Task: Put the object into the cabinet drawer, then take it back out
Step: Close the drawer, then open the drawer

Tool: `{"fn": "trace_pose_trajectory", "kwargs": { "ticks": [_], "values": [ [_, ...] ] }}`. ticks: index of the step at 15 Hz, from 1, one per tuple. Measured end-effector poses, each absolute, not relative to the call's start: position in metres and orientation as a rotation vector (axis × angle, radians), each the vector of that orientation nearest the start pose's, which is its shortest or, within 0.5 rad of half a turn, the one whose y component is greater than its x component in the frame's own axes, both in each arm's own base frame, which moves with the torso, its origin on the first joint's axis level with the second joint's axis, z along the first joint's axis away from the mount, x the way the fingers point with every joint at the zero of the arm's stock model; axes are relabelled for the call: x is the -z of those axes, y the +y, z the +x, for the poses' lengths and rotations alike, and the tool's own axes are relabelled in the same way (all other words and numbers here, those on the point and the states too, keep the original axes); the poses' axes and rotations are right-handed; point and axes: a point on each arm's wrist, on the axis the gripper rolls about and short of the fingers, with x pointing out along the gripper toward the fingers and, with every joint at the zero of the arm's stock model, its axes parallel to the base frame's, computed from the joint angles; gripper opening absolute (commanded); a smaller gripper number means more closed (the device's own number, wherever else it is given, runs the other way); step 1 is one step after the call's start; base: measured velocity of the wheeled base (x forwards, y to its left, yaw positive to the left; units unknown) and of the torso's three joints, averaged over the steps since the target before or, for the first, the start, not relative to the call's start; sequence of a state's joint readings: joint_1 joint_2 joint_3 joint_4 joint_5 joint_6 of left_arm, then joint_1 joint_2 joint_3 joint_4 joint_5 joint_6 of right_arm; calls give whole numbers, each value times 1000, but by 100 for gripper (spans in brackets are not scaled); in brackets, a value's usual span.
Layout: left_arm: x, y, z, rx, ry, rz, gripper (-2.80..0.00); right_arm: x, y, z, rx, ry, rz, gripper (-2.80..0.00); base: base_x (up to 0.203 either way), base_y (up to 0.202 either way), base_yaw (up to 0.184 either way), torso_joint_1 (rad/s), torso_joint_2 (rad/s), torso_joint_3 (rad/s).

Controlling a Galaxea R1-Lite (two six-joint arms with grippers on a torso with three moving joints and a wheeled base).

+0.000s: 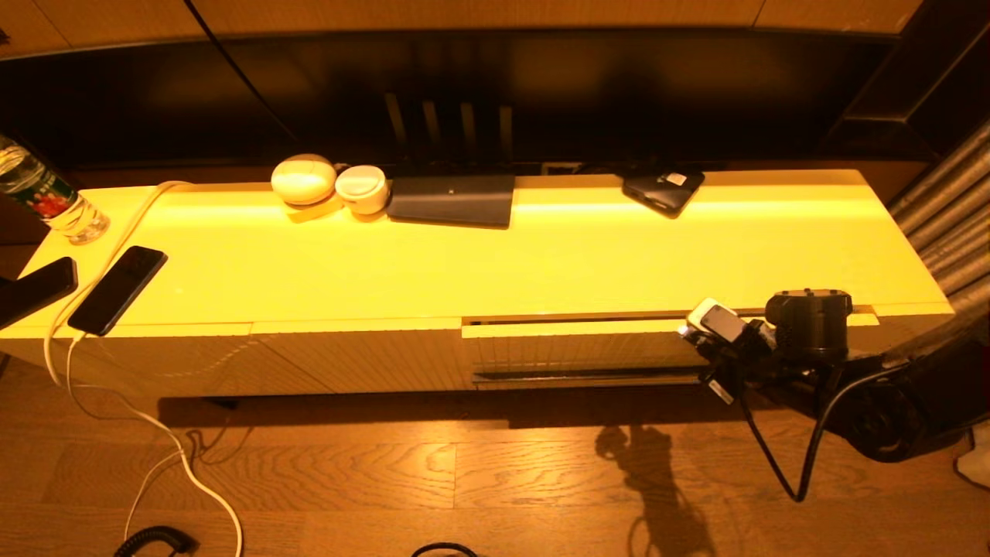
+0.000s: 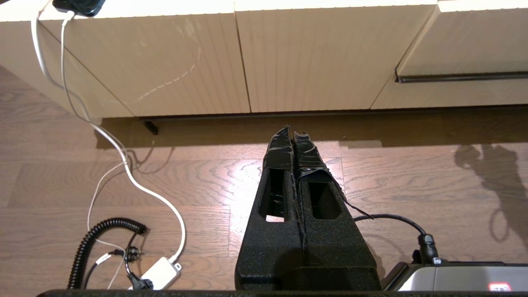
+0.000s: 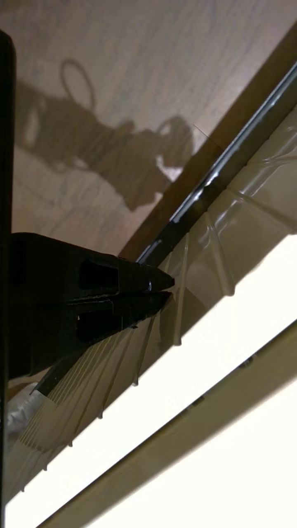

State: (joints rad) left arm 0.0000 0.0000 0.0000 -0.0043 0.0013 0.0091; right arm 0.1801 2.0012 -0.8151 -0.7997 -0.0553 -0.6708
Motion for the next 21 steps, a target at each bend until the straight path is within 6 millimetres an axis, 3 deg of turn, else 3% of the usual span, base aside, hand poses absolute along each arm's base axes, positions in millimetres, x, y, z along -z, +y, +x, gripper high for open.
{"fn": "trace_pose_trajectory", "kwargs": {
  "ticks": [8, 12, 15, 18, 21],
  "values": [
    [-76, 0, -23, -1, -4, 9, -280, -105, 72, 357, -233, 297, -715, -280, 0, 0, 0, 0, 0, 0],
    [-76, 0, -23, -1, -4, 9, -280, -107, 73, 348, -235, 285, -715, -280, 0, 0, 0, 0, 0, 0],
    [-76, 0, -23, -1, -4, 9, -280, -112, 66, 320, -254, 310, -788, -280, 0, 0, 0, 0, 0, 0],
    [-76, 0, -23, -1, -4, 9, -280, -132, 60, 288, -259, 282, -837, -280, 0, 0, 0, 0, 0, 0],
    [-76, 0, -23, -1, -4, 10, -280, -154, 50, 243, -266, 271, -870, -280, 0, 0, 0, 0, 0, 0]
  ]
}}
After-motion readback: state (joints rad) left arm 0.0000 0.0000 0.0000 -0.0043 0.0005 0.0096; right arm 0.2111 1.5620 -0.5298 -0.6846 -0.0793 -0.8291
